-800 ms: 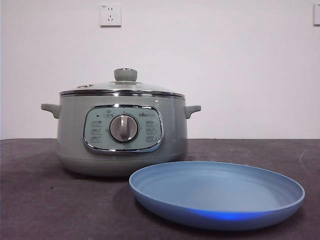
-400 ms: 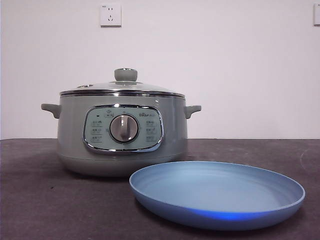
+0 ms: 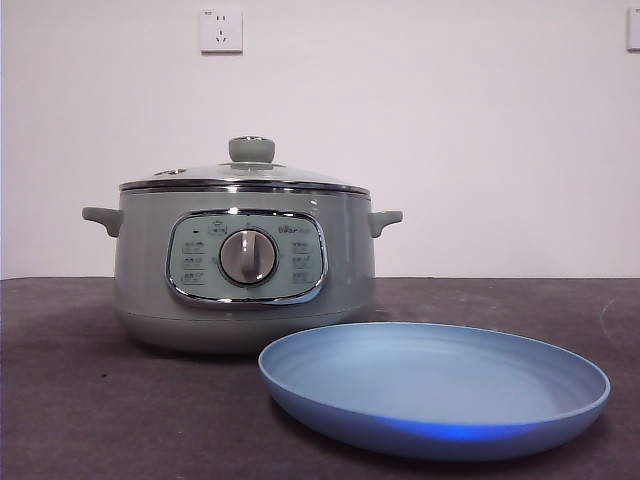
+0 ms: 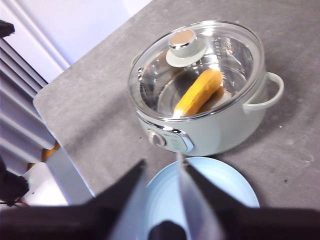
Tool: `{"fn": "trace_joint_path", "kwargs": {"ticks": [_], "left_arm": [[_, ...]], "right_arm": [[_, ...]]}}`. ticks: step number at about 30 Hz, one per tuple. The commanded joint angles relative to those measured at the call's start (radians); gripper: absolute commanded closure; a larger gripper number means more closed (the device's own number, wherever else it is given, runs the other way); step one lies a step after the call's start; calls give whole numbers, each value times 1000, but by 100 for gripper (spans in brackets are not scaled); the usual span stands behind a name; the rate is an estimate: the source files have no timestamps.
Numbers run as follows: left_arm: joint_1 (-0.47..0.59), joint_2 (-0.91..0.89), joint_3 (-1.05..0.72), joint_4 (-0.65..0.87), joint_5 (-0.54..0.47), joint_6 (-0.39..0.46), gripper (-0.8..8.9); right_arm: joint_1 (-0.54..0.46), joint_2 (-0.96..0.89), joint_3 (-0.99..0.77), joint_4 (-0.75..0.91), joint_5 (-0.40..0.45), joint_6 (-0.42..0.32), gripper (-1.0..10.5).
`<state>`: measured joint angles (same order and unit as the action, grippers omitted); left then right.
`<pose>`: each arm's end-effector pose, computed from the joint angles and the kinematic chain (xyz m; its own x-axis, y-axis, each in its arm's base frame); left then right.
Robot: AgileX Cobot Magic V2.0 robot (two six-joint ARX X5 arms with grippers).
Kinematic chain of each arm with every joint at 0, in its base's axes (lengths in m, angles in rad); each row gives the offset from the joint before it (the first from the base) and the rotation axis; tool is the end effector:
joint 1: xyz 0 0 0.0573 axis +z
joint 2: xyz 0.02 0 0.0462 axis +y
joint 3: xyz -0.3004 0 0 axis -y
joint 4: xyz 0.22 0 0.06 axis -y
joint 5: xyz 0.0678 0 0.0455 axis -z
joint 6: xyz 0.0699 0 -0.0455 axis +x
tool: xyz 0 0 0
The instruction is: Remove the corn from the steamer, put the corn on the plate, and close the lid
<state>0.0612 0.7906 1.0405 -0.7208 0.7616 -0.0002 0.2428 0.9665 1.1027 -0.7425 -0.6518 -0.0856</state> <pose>0.1153 -0.0413 0.3758 0.6860 -0.6493 -0.3283 0.5695 0.7600 -0.3133 0.1456 0.0798 0.3697 0.4883 0.7459 -0.4530 -0.7198 0.6377 0.2741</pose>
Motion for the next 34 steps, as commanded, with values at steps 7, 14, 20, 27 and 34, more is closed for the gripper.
{"fn": "trace_joint_path", "kwargs": {"ticks": [7,14,20,27,34], "left_arm": [[-3,-1,2,26,3,-7,306],[-17,6,2,106,2,-30,306],[-69,76,2,226,-4,-34,306],[-169,226,3,421,-105,-55,306],[-253,402,41,559,-210,-53,306]], "right_arm": [[2,0,3,5,7,10,378],[2,0,3,10,7,10,378],[2,0,3,12,7,10,378],[2,0,3,11,8,10,378],[2,0,3,11,8,10,379]]}}
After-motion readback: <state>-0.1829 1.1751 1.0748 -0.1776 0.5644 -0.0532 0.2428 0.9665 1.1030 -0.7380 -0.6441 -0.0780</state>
